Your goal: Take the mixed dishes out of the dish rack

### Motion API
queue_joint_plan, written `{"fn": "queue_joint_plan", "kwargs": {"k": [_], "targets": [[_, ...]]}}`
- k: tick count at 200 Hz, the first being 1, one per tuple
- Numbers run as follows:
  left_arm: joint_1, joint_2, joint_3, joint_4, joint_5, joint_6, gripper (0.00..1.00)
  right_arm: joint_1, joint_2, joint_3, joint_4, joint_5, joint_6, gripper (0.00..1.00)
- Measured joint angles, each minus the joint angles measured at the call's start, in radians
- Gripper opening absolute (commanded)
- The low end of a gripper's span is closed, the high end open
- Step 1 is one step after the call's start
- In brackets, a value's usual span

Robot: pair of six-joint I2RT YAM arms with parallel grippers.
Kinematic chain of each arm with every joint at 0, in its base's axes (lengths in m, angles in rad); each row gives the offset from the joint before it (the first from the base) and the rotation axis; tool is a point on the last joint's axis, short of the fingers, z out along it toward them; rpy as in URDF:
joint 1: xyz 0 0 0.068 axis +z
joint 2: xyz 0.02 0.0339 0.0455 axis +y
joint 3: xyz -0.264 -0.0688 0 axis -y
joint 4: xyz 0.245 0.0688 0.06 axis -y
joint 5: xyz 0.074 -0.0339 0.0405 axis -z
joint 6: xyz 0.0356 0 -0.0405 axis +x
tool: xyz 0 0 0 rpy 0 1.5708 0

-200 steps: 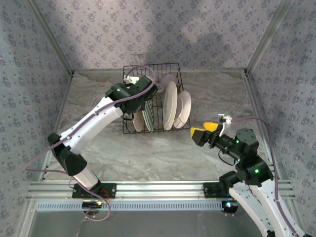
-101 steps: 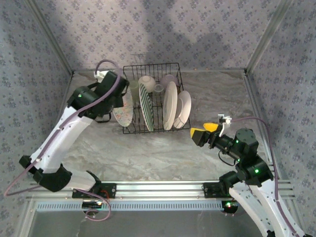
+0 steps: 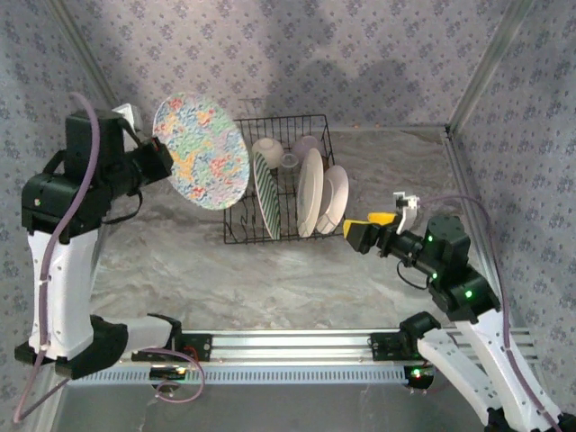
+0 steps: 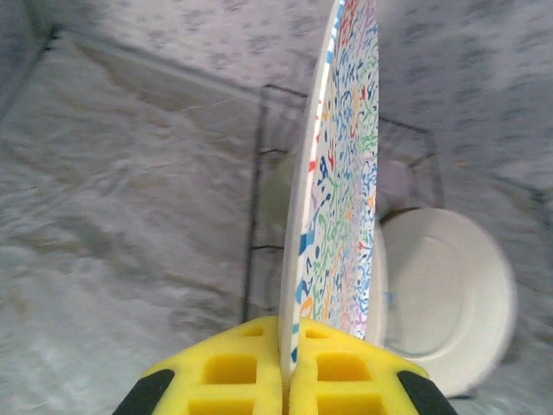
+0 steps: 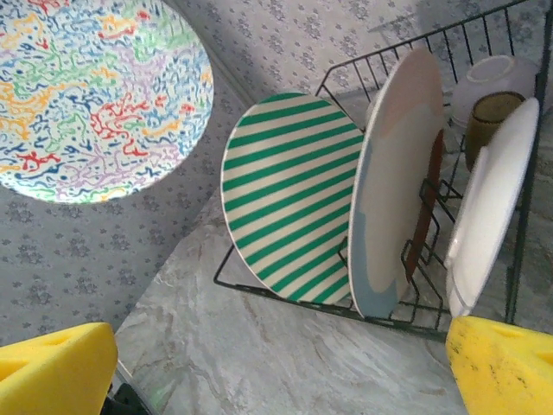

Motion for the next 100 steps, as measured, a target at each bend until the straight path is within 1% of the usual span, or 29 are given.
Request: {"fn": "queue_joint_plan", "kwargs": {"k": [25, 42, 53, 76, 100], "targets": [[0.038, 0.019, 0.015, 0.08, 0.224, -0.026, 0.0, 0.0, 0.066, 0.064, 0.011, -0.052, 0.013, 1.0], [0.05, 0.04, -0.031, 0.182, 0.386, -0.073, 0.0, -0.002, 0.103, 0.106, 0.028, -0.099, 0.035, 1.0], [0.053, 0.057, -0.088, 0.28, 0.503, -0.122, 0.0, -0.01, 0.135, 0.155, 0.037, -0.131, 0.055, 1.0], [0.053, 0.103, -0.216, 0.458, 0.658, -0.209, 0.0, -0.042, 0.203, 0.256, 0.068, -0.19, 0.108, 1.0], [0.053, 0.137, -0.324, 0.597, 0.752, -0.284, 0.0, -0.088, 0.275, 0.336, 0.132, -0.267, 0.204, 1.0]]}}
